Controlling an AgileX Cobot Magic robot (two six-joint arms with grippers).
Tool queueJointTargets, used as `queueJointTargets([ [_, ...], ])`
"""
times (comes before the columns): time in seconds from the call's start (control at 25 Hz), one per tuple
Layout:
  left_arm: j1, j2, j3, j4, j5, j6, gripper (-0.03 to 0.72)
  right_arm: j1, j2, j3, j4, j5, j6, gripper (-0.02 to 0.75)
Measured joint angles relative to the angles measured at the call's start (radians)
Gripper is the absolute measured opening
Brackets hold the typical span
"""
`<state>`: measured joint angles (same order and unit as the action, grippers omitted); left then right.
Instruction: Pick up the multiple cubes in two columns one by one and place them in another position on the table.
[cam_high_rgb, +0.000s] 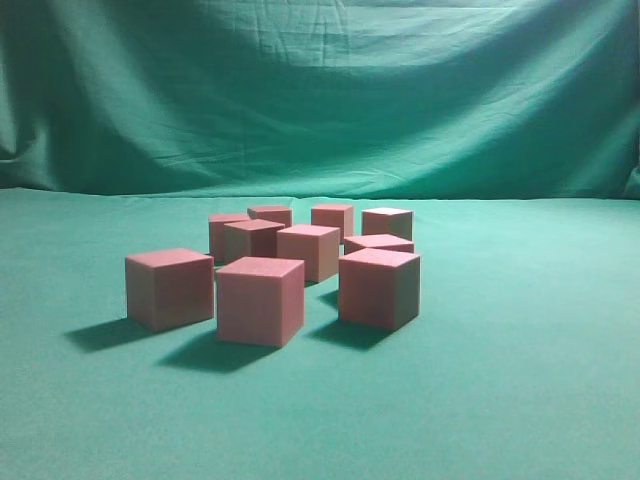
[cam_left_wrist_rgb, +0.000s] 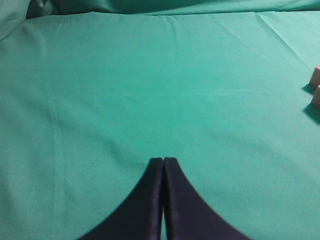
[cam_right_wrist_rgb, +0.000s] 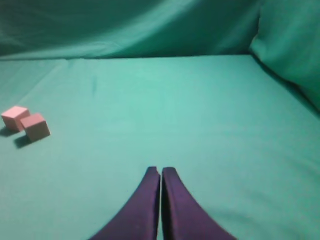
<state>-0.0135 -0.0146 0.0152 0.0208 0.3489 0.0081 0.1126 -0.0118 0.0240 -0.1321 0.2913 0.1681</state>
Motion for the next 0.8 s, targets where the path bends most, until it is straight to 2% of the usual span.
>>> queueJointTargets([
  [0.16, 0.000, 0.000, 0.000, 0.000, 0.000, 0.000, 0.000, 0.000, 0.000, 0.002, 0.020, 0.102, -0.002, 0.000],
  [0.8, 0.000, 0.000, 0.000, 0.000, 0.000, 0.000, 0.000, 0.000, 0.000, 0.002, 0.026, 0.105, -0.019, 0.000],
])
